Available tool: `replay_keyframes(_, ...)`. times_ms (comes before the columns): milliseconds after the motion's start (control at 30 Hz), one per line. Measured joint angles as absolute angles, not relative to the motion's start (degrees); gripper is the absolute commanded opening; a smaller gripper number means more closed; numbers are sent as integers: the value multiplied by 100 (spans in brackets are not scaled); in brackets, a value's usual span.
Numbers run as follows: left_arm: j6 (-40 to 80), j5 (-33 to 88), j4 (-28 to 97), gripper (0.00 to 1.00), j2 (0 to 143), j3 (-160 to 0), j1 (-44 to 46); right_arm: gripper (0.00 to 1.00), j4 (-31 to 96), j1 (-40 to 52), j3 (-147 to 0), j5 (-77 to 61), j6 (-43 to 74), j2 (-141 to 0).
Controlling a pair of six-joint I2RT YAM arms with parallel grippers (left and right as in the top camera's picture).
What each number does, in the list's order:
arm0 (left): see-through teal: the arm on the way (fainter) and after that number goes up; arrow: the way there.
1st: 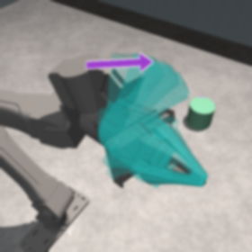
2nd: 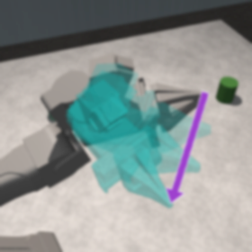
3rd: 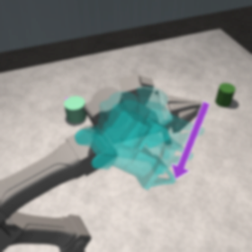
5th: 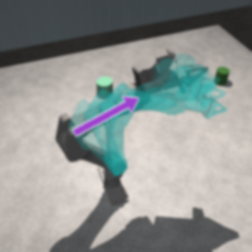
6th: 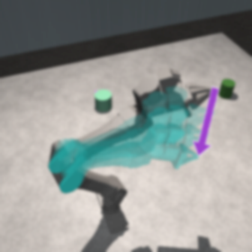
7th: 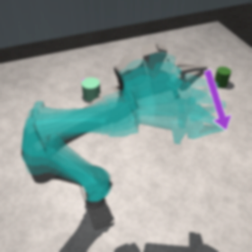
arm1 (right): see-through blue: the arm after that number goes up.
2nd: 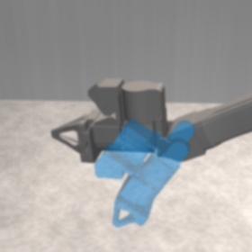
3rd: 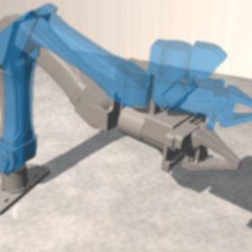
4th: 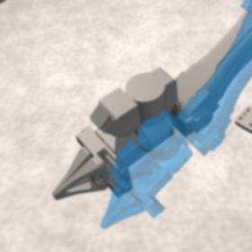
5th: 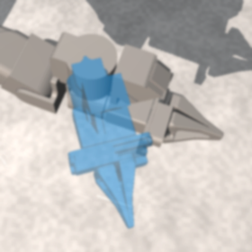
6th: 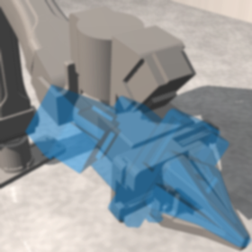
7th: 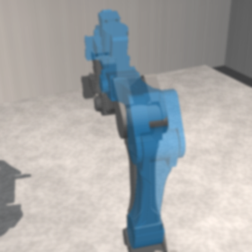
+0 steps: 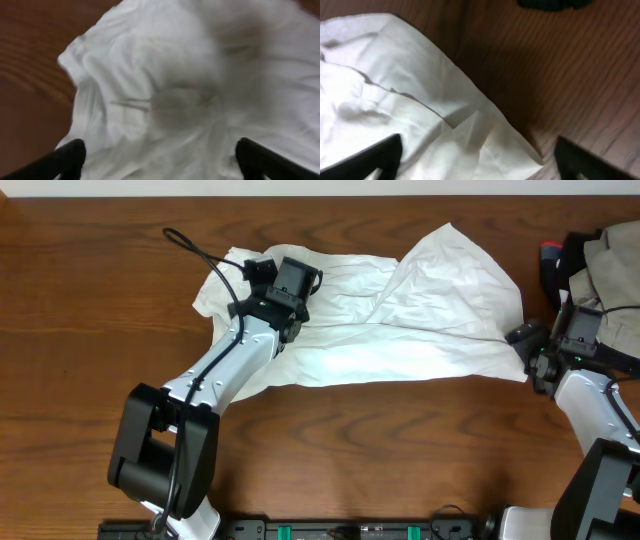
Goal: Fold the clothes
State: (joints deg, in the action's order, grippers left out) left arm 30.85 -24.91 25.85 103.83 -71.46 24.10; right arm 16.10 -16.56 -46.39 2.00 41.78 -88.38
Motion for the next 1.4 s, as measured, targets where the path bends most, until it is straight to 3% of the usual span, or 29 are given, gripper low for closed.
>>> replay_keyframes(400,3024,-2137,4488,98,10383,-7140,2410,99,2829,-1656,-5343,-462,3286,-8838)
replay_keyframes(1067,3277,-1452,5249,99,10381,-7024,2408,99,3538,-1653,-5358,-1063,2390,-8838)
replay_keyframes(1400,3275,-1035,5623,99,10381,-6910,2375,91,3583,-1629,-5358,-1619,1859,-8838)
